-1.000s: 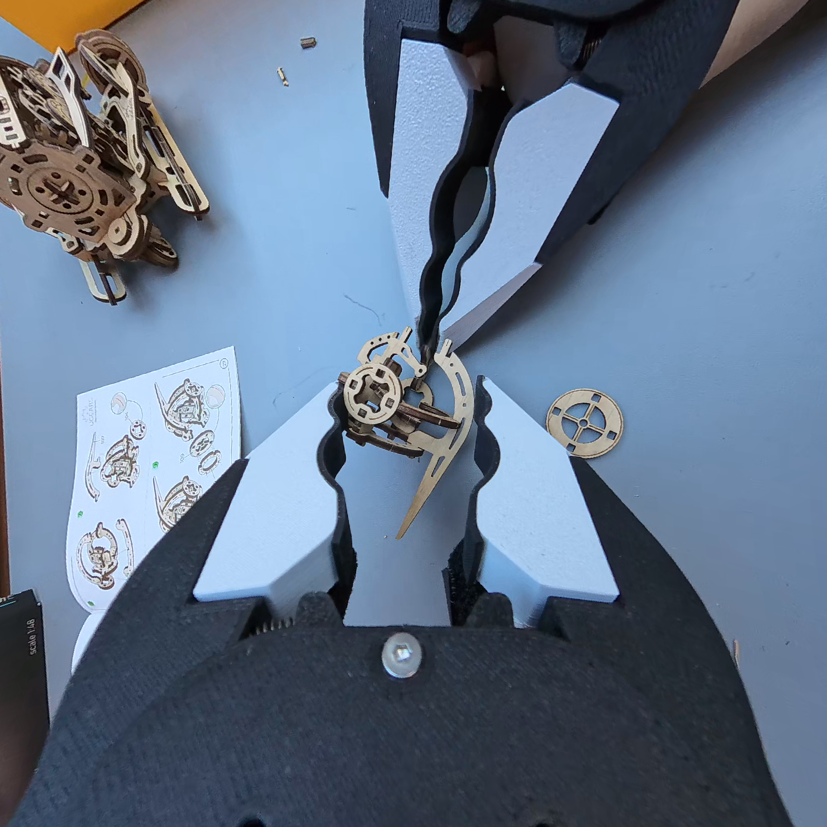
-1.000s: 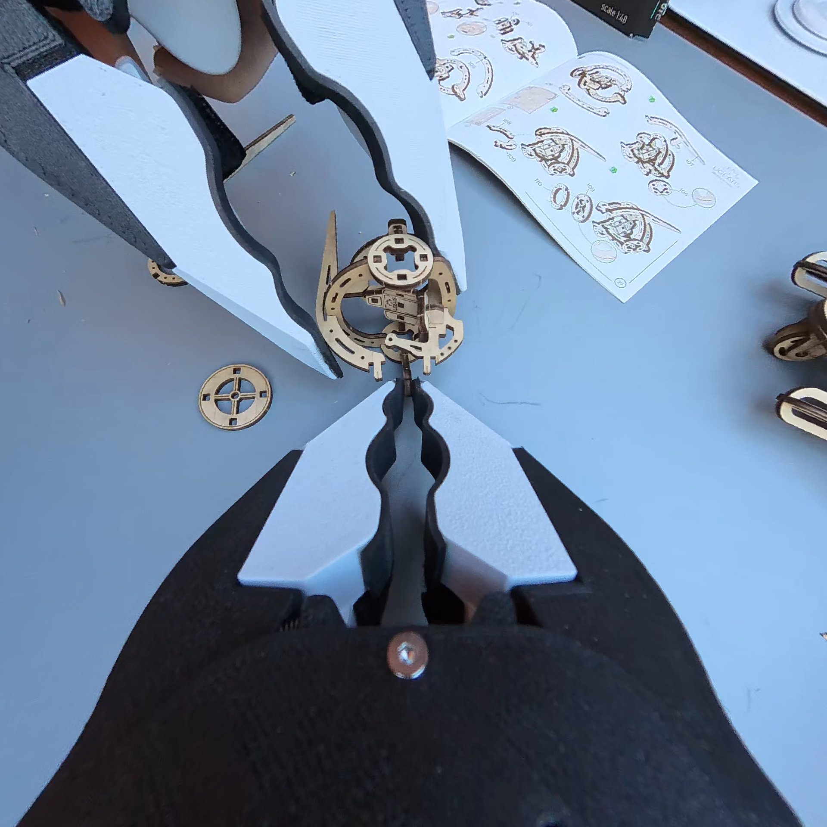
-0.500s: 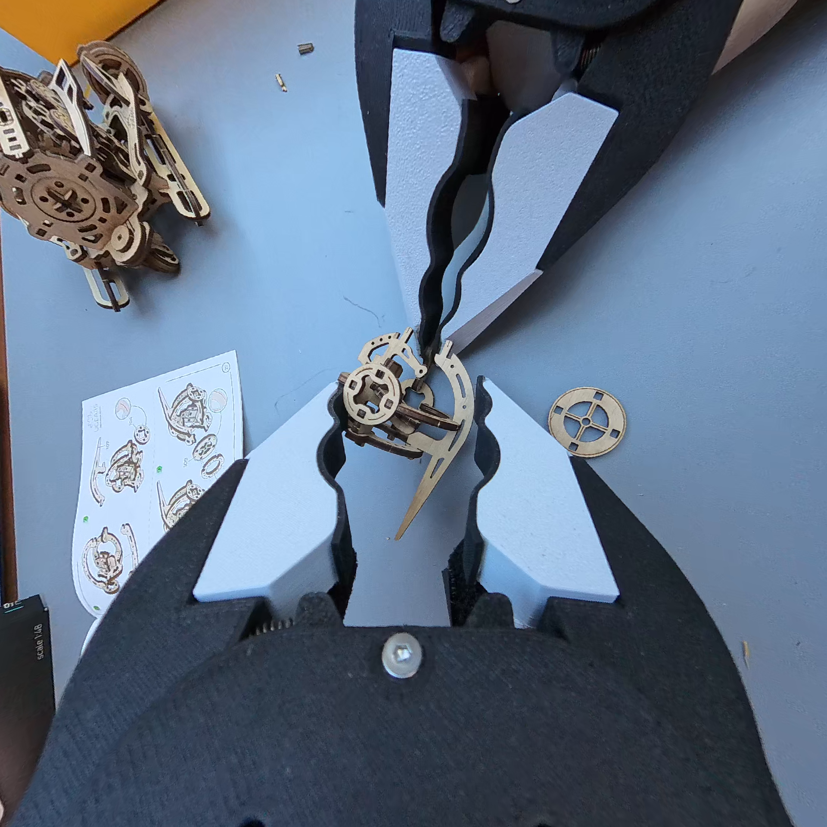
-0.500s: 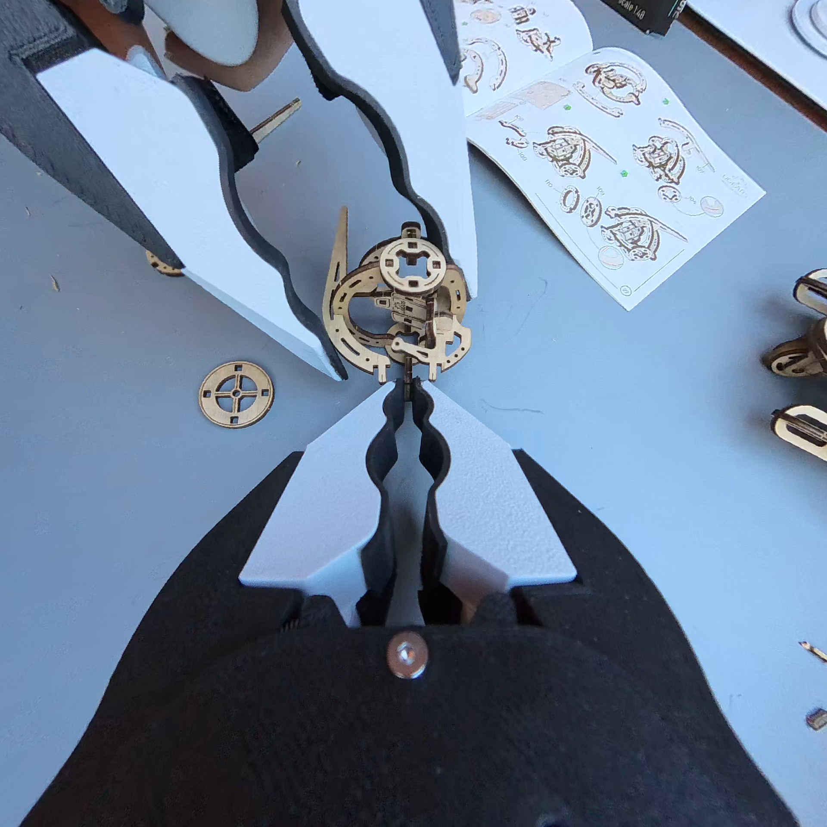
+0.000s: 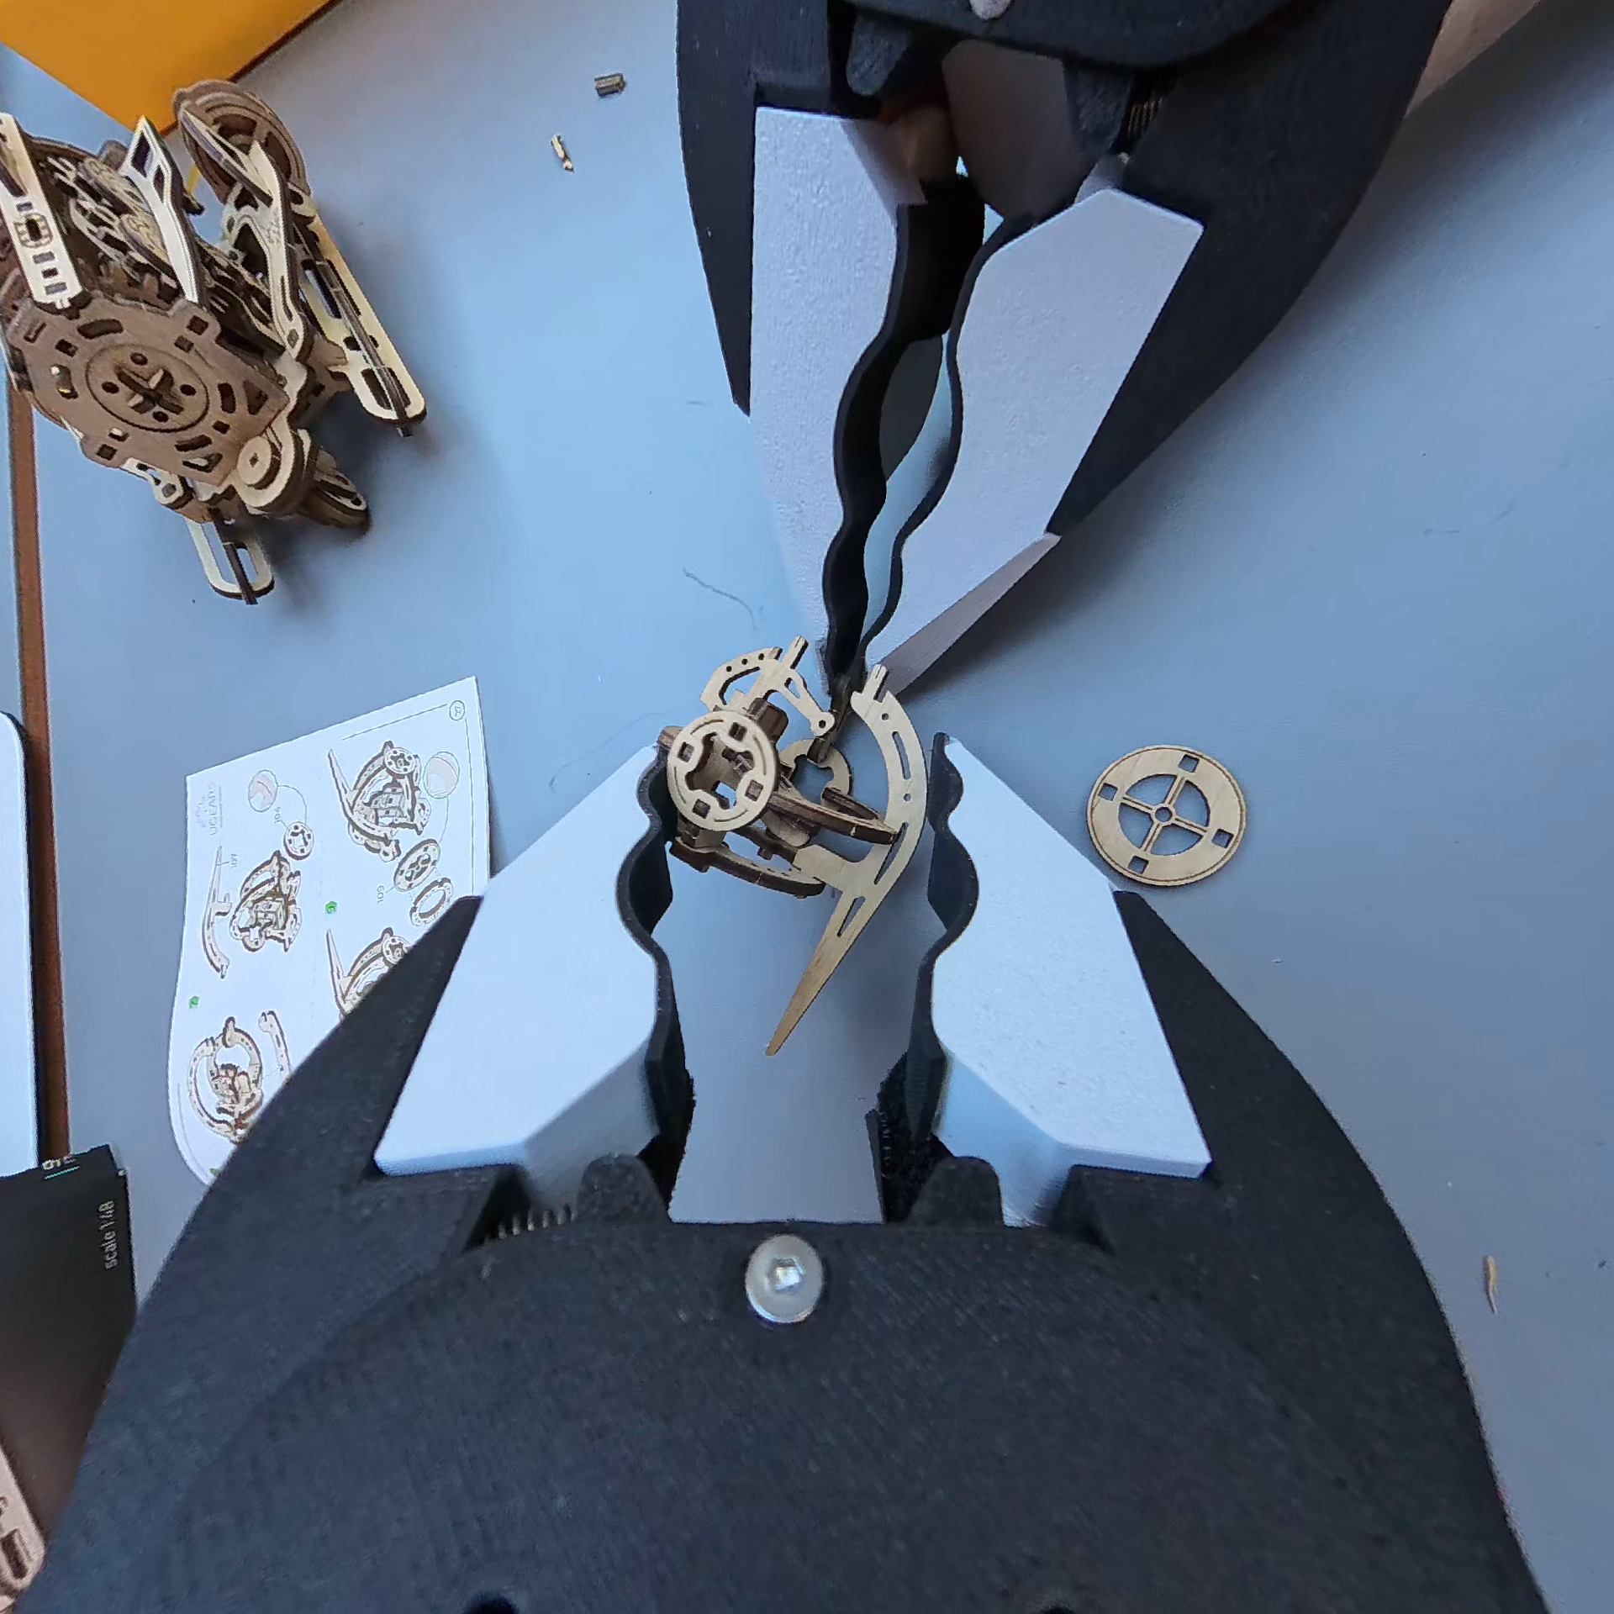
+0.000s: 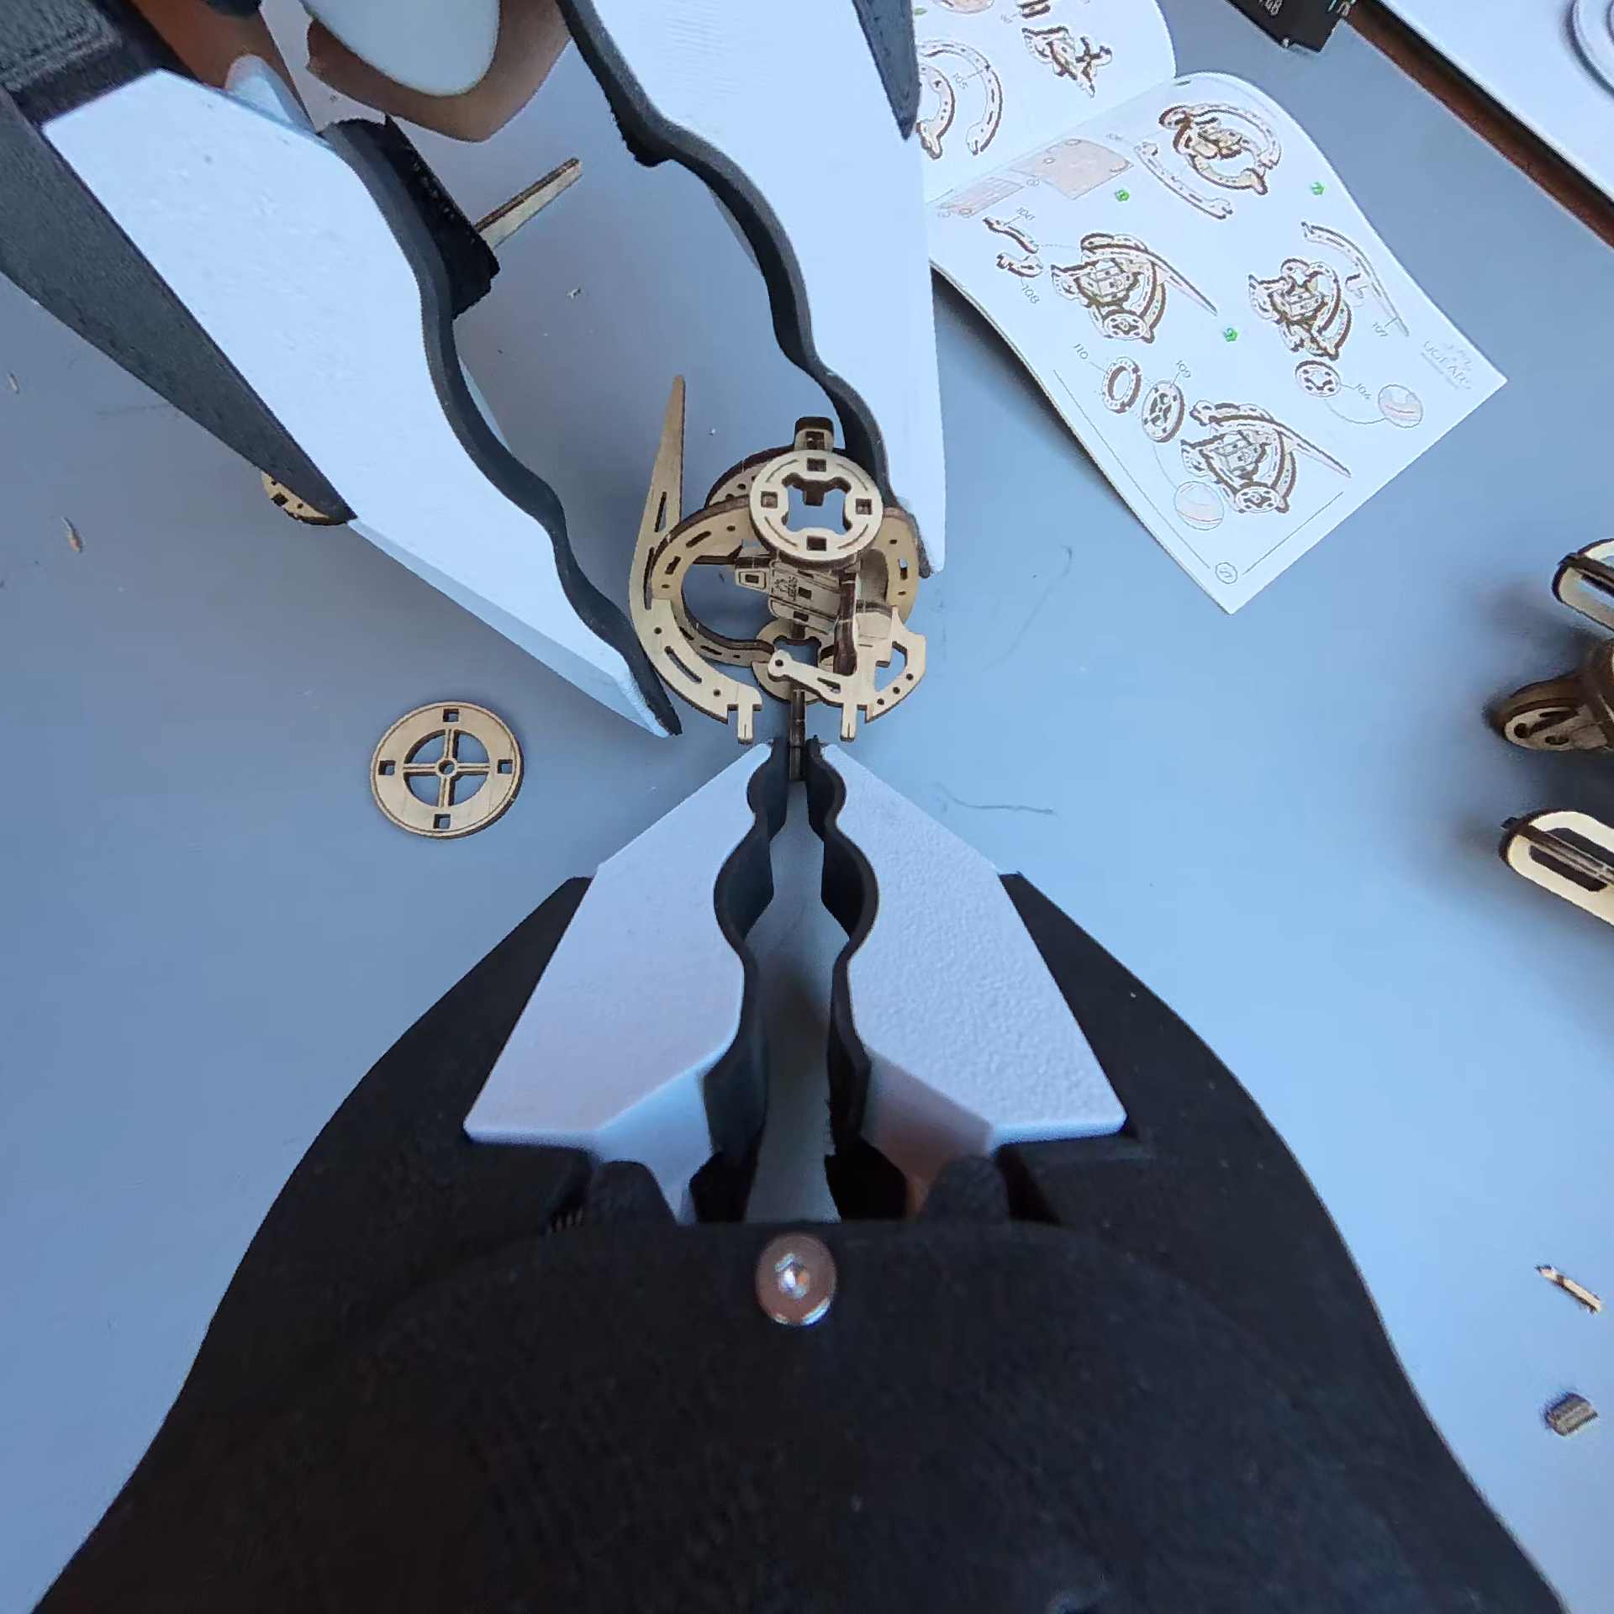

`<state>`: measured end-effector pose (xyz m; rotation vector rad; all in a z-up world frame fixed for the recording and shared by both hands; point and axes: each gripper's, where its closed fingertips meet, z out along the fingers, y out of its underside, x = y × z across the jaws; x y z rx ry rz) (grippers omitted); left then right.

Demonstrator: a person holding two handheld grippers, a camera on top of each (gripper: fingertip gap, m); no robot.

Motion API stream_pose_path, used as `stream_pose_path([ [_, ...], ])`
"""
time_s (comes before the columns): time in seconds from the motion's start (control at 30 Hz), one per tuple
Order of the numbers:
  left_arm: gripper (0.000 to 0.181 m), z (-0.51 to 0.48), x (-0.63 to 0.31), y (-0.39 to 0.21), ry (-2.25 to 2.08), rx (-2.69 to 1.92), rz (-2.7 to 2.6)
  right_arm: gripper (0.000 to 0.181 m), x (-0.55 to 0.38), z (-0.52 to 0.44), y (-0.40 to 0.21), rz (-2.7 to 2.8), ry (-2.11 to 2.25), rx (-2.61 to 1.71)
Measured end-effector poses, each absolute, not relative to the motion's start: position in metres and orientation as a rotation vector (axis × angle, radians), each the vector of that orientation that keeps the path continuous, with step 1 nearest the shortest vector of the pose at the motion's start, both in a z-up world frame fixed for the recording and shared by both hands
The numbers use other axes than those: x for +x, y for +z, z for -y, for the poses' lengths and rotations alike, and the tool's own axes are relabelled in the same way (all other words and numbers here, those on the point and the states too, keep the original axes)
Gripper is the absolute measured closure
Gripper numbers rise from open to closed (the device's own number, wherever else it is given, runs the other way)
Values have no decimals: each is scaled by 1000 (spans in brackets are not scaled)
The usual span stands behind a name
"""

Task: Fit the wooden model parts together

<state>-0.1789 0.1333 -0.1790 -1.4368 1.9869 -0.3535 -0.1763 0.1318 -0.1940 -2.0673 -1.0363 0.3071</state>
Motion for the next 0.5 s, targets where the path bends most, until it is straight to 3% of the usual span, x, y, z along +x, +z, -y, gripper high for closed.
stream_pose_path([
  [0.2, 114, -132, -177, -178, -388, -1443, -1952, 172, -175, -131, -193, 1020, 326, -2061],
  [0.5, 114, -139, -199, -149, -419, -1460, -1815, 164, -169, -123, -186, 989, 388, -2022],
])
